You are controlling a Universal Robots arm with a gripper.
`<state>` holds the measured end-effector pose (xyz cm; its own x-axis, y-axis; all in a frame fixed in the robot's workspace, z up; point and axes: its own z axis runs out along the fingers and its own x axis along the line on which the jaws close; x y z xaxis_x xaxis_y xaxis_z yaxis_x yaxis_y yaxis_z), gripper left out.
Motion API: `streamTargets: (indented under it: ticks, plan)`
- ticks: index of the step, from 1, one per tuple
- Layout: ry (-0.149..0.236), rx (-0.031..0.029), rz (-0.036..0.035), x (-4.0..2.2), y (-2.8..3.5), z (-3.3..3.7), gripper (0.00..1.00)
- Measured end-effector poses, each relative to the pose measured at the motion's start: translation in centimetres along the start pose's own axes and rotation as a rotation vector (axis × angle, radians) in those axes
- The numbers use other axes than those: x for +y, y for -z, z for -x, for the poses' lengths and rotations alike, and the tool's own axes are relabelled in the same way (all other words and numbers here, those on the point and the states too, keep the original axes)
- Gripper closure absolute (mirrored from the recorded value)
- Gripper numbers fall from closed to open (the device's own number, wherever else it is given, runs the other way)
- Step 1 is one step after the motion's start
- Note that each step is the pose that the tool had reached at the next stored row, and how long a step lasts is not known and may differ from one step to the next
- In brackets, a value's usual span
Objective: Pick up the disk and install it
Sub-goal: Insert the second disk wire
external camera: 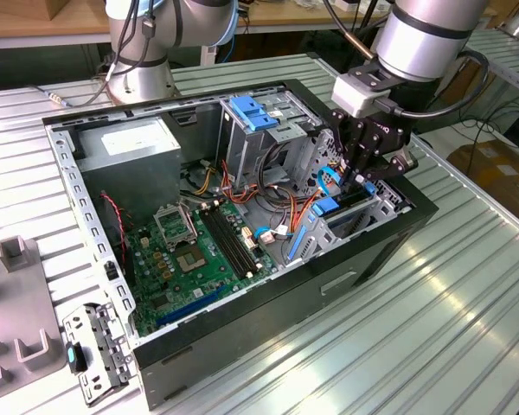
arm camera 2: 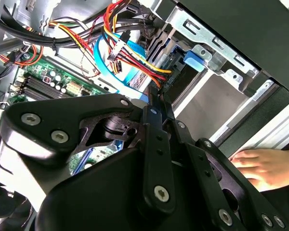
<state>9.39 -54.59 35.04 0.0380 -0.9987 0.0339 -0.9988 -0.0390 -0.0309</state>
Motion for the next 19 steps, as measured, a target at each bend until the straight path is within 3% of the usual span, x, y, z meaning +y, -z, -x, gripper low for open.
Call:
streamTargets:
  ticks: [3,8,10,19]
  plan:
    - [0.0,-0.0006,0.0,-0.02,-0.01,-0.16,0.84]
    - [-0.015,-0.0094,0.0001,-0.08,-0.04,-0.39,0.84]
    - [-0.032,-0.0101,0.0005,-0.09,-0.07,-0.4,0.84]
    - [-0.034,-0.0142,0.0005,-0.2,-0.28,-0.4,0.84]
